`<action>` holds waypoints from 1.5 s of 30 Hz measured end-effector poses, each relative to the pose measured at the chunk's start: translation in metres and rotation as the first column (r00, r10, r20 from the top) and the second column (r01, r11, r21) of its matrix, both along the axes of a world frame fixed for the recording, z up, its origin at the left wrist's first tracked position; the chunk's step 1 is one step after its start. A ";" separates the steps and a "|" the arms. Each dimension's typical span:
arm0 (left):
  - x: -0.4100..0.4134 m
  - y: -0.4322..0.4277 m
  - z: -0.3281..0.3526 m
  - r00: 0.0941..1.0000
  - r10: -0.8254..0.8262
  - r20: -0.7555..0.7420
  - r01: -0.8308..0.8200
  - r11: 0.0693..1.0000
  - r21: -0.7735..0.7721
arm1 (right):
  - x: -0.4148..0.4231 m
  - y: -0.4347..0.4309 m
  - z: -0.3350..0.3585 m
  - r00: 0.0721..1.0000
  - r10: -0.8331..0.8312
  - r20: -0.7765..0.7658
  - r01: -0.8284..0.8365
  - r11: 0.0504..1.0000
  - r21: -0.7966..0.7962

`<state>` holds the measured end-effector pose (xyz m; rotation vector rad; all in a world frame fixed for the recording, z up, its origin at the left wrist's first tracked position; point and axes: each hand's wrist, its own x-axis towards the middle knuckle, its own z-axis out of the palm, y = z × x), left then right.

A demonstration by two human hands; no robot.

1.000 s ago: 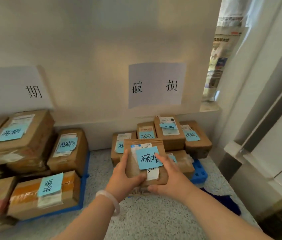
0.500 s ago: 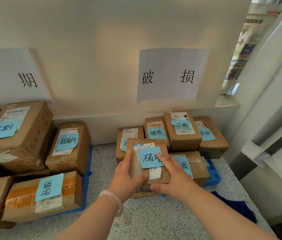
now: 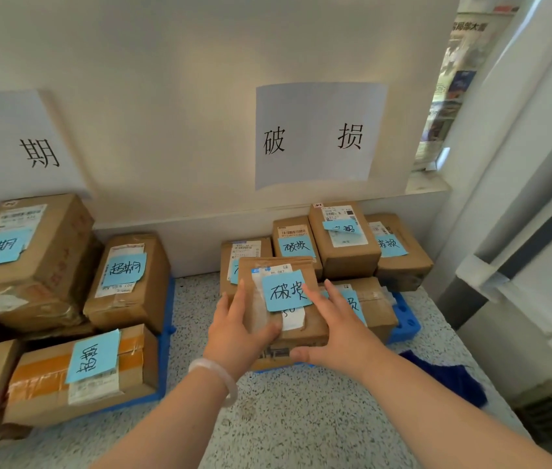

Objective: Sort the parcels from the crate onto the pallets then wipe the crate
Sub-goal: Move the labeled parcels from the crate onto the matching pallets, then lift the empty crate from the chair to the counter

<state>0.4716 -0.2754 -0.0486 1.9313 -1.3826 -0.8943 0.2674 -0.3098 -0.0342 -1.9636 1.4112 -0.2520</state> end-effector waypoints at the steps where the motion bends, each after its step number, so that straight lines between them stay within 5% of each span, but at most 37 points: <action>1: -0.002 0.004 0.003 0.999 0.005 0.042 -0.005 1.000 -0.006 | -0.004 0.006 0.001 1.000 0.002 -0.014 -0.002 1.000 -0.024; 8: -0.038 0.042 0.020 0.882 -0.056 0.469 0.109 0.990 -0.088 | -0.044 0.062 0.005 0.998 -0.023 -0.067 0.014 0.990 -0.141; 12: -0.079 0.075 0.024 0.802 -0.142 0.580 0.243 0.965 -0.100 | -0.079 0.100 0.010 0.994 -0.058 -0.089 0.038 0.977 -0.210; 24: -0.289 0.213 0.028 0.679 -0.425 0.599 0.564 0.824 -0.054 | -0.269 0.273 0.011 0.913 -0.294 -0.282 0.205 0.930 -0.305; 34: -0.465 0.361 0.002 0.521 -0.676 0.520 0.766 0.640 0.065 | -0.445 0.467 -0.004 0.732 -0.564 -0.383 0.519 0.825 -0.224; 45: -0.529 0.374 -0.019 0.437 -0.763 0.477 0.791 0.579 0.201 | -0.495 0.493 -0.029 0.689 -0.588 -0.422 0.576 0.799 -0.173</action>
